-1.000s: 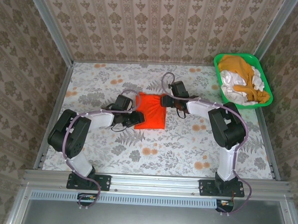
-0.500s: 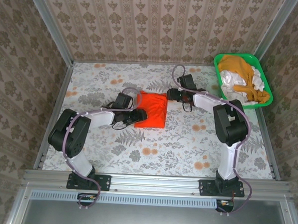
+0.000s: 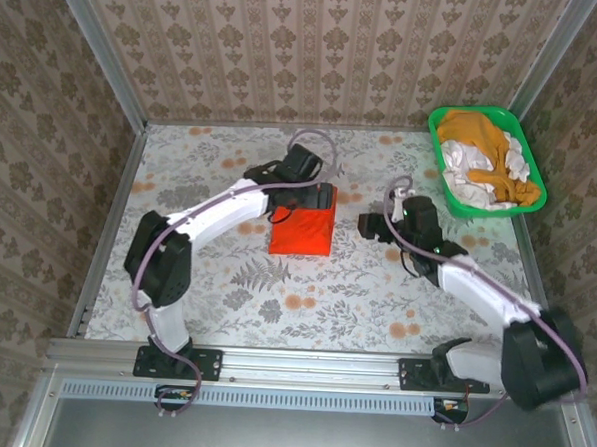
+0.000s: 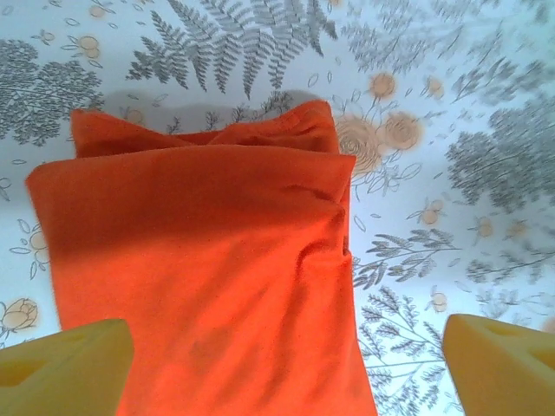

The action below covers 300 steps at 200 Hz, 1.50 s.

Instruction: Fold and stack the t-shirts

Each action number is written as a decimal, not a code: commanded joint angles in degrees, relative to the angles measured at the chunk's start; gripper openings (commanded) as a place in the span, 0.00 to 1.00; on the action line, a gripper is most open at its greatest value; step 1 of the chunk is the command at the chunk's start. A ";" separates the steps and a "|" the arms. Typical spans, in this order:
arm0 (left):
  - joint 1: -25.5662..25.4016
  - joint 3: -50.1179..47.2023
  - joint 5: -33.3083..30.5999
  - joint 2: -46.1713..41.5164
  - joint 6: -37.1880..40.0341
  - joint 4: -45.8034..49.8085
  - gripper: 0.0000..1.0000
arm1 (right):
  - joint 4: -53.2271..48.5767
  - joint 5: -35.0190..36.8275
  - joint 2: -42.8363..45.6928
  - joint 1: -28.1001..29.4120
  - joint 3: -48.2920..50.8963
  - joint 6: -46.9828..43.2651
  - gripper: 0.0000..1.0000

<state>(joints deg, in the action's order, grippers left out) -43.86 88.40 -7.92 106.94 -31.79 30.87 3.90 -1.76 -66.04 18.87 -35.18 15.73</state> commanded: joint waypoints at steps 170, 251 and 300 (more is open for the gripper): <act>6.19 0.79 -3.46 13.22 18.40 14.18 0.26 | -0.32 -5.99 0.39 14.14 -2.03 -15.93 1.00; 28.04 -10.06 -1.57 4.74 31.72 9.93 0.26 | 11.13 -7.29 -13.31 27.25 -19.23 -14.27 1.00; 39.35 -10.73 -3.64 4.06 30.98 9.88 0.26 | 10.55 -10.19 -18.40 28.31 -24.05 -13.69 1.00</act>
<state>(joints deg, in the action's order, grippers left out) -8.19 78.35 -9.78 112.75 -1.67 40.05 13.63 -9.93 -82.81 46.92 -57.01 1.67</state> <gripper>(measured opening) 0.259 0.997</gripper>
